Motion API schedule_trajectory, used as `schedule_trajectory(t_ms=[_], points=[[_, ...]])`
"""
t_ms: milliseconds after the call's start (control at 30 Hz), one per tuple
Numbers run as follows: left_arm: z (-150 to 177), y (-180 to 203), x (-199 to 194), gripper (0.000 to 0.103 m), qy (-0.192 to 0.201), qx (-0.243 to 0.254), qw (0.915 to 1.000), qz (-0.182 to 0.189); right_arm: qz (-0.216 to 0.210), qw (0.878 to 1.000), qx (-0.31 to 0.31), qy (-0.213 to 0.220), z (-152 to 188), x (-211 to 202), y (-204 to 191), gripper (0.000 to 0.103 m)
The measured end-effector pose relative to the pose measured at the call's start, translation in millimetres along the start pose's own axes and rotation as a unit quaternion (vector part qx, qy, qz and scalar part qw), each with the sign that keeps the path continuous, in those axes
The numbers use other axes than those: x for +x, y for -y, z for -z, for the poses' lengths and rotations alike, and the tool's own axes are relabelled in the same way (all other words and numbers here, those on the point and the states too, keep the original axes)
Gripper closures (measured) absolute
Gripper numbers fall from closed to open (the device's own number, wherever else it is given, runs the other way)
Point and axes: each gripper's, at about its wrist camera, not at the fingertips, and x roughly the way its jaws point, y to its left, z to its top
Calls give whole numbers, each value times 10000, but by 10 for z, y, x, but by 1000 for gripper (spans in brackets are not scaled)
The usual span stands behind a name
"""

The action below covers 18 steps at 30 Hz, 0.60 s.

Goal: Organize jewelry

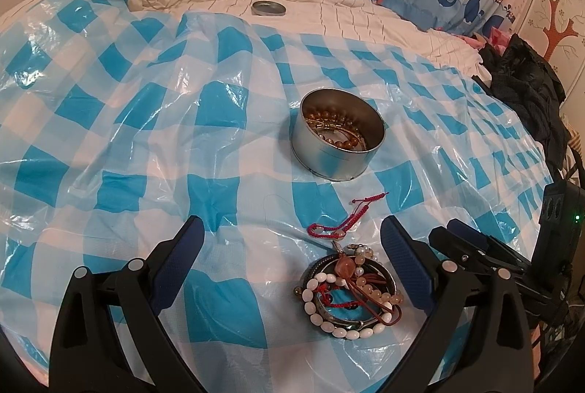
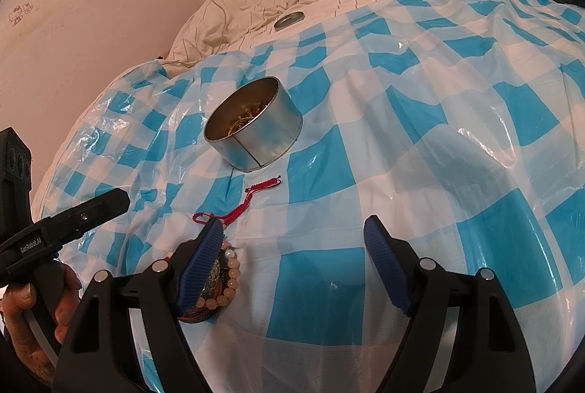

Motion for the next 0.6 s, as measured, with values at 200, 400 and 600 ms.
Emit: schedule_trajectory(t_ms=[200, 400, 600], points=[[5, 2, 13, 10, -10, 25, 10000, -16, -7, 10000, -7, -5, 8, 1, -9, 27], [-7, 10, 10, 10, -9, 20, 10000, -16, -7, 10000, -3, -2, 5, -1, -6, 27], [-6, 16, 11, 10, -12, 22, 10000, -18, -8, 10000, -6, 0, 5, 0, -6, 27]])
